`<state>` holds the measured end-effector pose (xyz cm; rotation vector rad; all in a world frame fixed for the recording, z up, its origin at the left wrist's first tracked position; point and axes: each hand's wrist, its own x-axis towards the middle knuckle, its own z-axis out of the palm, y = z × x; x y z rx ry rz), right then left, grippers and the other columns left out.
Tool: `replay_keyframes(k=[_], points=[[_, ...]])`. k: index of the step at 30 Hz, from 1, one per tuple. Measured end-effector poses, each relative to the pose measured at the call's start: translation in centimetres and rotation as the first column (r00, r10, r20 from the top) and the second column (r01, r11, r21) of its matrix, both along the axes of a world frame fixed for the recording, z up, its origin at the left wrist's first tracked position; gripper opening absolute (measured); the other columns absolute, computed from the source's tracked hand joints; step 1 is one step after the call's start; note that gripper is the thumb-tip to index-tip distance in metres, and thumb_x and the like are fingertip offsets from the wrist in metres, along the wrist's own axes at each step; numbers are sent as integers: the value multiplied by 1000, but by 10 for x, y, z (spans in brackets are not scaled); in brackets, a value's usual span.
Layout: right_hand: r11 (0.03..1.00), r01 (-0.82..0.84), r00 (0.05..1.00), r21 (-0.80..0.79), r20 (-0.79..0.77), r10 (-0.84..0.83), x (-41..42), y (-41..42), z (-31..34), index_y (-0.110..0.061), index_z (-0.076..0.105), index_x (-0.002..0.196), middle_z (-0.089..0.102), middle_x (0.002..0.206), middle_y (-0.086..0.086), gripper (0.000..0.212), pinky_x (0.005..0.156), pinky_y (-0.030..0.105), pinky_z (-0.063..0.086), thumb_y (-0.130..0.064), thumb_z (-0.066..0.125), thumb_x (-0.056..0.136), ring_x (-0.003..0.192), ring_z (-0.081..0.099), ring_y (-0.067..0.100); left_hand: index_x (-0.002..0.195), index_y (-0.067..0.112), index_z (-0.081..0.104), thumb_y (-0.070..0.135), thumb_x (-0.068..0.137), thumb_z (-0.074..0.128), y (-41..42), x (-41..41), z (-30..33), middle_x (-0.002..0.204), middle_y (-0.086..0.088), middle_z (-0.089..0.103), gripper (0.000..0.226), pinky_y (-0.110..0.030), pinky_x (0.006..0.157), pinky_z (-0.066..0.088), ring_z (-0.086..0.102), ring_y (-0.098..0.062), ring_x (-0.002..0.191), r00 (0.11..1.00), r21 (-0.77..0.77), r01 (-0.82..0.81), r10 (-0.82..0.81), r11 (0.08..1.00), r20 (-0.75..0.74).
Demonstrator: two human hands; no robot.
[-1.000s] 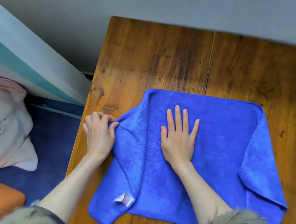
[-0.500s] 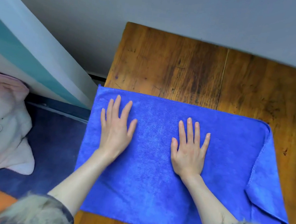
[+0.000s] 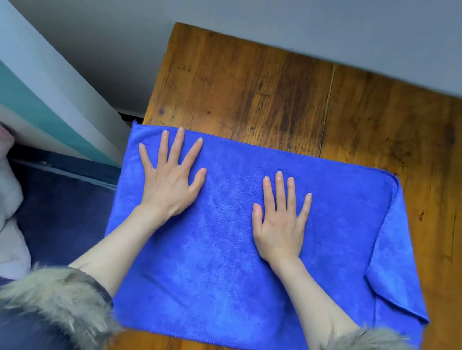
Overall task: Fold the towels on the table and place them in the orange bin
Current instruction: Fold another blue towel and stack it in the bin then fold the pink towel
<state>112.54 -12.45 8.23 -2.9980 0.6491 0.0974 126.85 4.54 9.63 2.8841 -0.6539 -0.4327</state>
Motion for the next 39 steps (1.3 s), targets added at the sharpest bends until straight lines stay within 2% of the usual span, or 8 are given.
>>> replay_keyframes(k=[6, 15, 19, 21, 25, 28, 31, 39], points=[[988, -45, 999, 146, 4, 45, -10, -12, 21, -18, 38, 142, 32, 152, 5, 55, 114, 54, 11, -37, 30, 91, 141, 27, 24, 148, 30, 15, 46, 90, 17, -27, -39, 20, 158, -1, -5, 61, -65, 107, -7, -12, -24, 144, 989, -99, 149, -148, 984, 22], [982, 186, 982, 3, 10, -186, -149, -108, 43, -13, 35, 141, 35, 149, 11, 70, 109, 60, 17, -45, 50, 80, 140, 24, 26, 143, 24, 31, 39, 90, 29, -120, -163, 11, 155, -8, 21, 55, -68, 104, 14, 10, -30, 142, 914, -123, 406, -406, 905, 32], [952, 302, 953, 40, -12, -302, -193, -145, 42, -7, 50, 131, 54, 132, 14, 69, 99, 60, 34, -21, 76, 69, 122, 51, 33, 140, 24, 34, 39, 90, 30, -161, -201, 14, 153, -7, 28, 53, -68, 103, 18, 21, -31, 140, 879, -100, 476, -476, 873, 28], [942, 319, 945, 101, 41, -324, -194, -165, 46, -8, 62, 116, 64, 113, 13, 51, 87, 50, 44, -6, 64, 66, 101, 62, 35, 140, 24, 36, 39, 90, 31, -178, -212, 15, 152, -8, 30, 53, -68, 102, 20, 24, -32, 140, 867, -74, 497, -497, 864, 25], [661, 507, 823, 553, -83, -562, -179, -218, 66, -13, 68, 99, 67, 95, 10, 33, 76, 37, 46, 1, 46, 79, 89, 57, 32, 140, 24, 35, 42, 89, 31, -205, -218, 15, 152, -9, 30, 54, -69, 101, 20, 26, -35, 139, 855, -16, 518, -518, 855, 21], [439, 616, 666, 654, -135, -733, -169, -271, 73, -17, 52, 56, 49, 59, 5, 31, 51, 31, 30, 1, 44, 80, 65, 39, 26, 141, 24, 32, 48, 88, 29, -218, -217, 13, 152, -9, 28, 58, -71, 99, 21, 25, -36, 140, 859, 33, 512, -512, 858, -9], [255, 641, 502, 724, -145, -852, -158, -321, 67, -20, 41, 52, 39, 56, -1, 33, 53, 28, 26, 0, 44, 77, 65, 35, 18, 142, 25, 31, 52, 86, 28, -227, -215, 12, 153, -10, 27, 63, -72, 98, 20, 23, -37, 140, 873, 65, 488, -487, 870, -30], [227, 647, 489, 728, -168, -856, -175, -342, 48, -18, 51, 72, 49, 67, -6, 17, 50, 27, 31, -27, 56, 87, 58, 44, 11, 143, 26, 29, 55, 85, 29, -256, -220, 16, 154, -9, 23, 65, -73, 98, 17, 17, -36, 141, 853, 74, 521, -521, 850, -13]])
